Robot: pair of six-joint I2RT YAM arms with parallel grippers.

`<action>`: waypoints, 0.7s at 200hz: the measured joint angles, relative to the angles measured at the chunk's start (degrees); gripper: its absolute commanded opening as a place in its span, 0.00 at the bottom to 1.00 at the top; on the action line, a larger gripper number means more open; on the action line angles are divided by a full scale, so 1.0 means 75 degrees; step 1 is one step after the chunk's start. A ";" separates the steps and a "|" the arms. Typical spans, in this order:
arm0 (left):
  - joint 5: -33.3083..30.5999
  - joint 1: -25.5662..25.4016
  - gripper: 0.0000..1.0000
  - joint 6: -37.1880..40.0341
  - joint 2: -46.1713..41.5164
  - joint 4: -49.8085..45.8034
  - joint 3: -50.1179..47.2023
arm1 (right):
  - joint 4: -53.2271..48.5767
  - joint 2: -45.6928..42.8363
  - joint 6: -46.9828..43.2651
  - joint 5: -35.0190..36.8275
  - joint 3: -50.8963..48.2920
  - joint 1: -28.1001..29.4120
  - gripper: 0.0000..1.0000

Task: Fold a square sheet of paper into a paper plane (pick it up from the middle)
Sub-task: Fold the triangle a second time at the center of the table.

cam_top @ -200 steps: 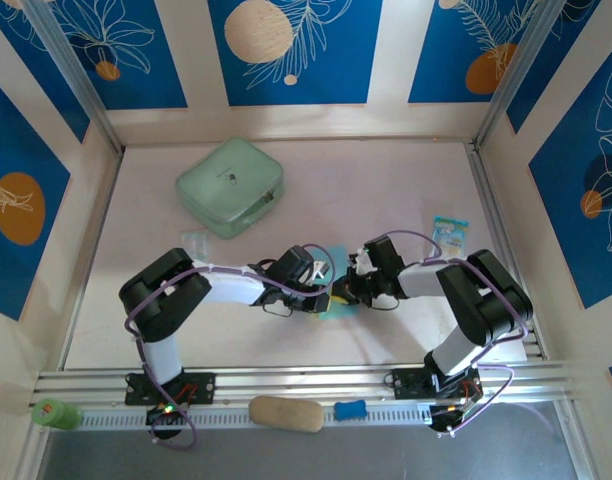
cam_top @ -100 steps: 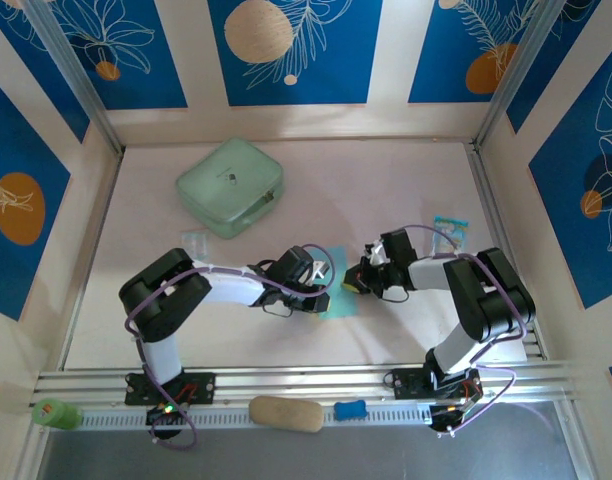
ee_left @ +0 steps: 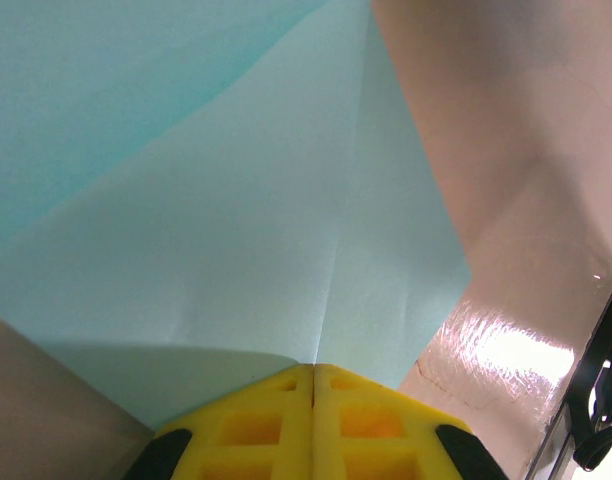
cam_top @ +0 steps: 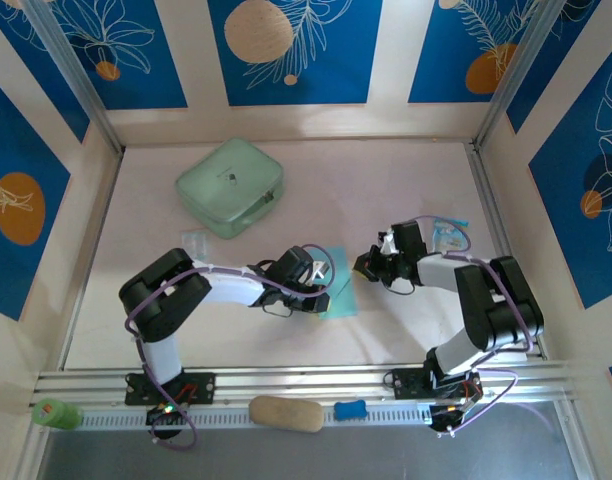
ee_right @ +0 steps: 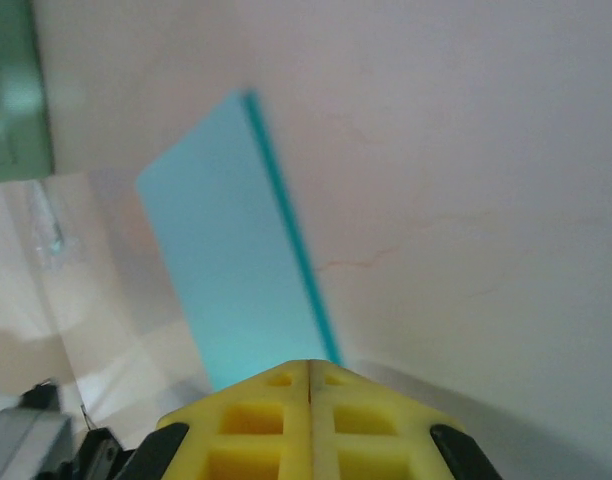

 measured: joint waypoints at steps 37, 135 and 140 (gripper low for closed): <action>0.0000 0.0000 0.00 0.0000 0.0000 0.0000 0.0000 | 0.0082 -0.0472 0.0000 -0.0055 -0.0015 0.0554 0.04; -0.0050 0.0000 0.00 -0.0003 -0.0248 -0.0697 0.0099 | 0.0265 0.0449 -0.0117 0.0023 -0.0286 0.0909 0.00; -0.0050 0.0000 0.01 -0.0009 -0.0283 -0.0766 0.0119 | 0.0268 0.0449 -0.0117 0.0023 -0.0286 0.0909 0.00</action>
